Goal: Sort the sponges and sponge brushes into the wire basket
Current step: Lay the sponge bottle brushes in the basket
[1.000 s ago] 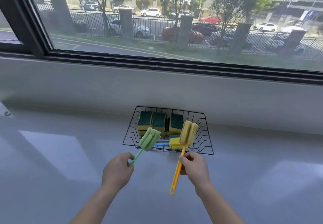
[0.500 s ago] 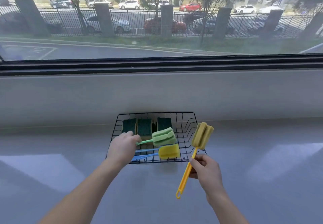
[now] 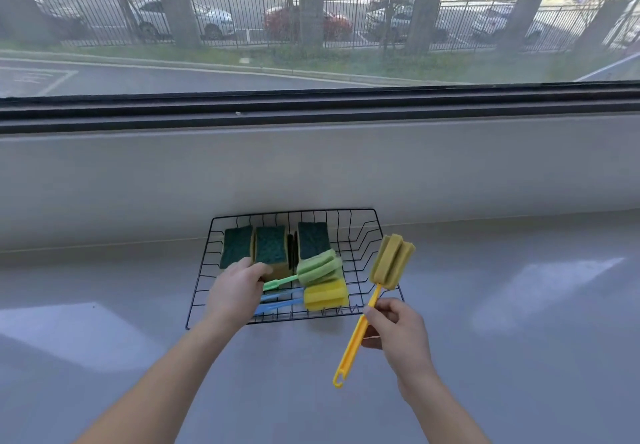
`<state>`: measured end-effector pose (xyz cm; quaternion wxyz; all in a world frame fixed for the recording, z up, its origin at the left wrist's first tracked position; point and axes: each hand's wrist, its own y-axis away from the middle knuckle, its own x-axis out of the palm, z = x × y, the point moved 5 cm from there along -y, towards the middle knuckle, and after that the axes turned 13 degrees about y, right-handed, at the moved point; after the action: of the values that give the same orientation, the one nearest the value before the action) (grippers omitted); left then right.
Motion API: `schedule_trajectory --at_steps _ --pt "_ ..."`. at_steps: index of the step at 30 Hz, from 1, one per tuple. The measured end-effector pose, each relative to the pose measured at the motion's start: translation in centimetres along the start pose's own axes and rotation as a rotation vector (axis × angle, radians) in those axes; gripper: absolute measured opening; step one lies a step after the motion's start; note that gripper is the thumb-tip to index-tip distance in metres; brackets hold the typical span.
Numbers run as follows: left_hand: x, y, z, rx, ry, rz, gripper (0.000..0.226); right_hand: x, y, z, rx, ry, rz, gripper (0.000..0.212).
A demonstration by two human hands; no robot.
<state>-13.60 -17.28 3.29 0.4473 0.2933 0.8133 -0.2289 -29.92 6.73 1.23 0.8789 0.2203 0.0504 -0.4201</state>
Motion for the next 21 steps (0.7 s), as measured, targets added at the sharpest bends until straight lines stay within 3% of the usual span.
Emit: schedule_trajectory --at_steps 6,11,15,21 --pt "-1.3 3.4 -1.5 -0.017 0.212 -0.02 0.022 2.2 0.6 1.4 0.045 -0.123 0.014 0.009" --pt "-1.9 5.8 -4.8 0.07 0.381 0.045 0.019 3.9 1.4 2.4 0.051 -0.199 0.006 0.011" --pt "-1.7 6.8 -7.1 0.15 0.345 0.148 0.042 5.1 2.3 3.3 0.055 -0.269 0.031 0.013" --pt "-2.4 6.6 -8.2 0.287 0.155 0.069 0.018 6.5 3.3 5.2 0.005 -0.299 0.109 0.012"
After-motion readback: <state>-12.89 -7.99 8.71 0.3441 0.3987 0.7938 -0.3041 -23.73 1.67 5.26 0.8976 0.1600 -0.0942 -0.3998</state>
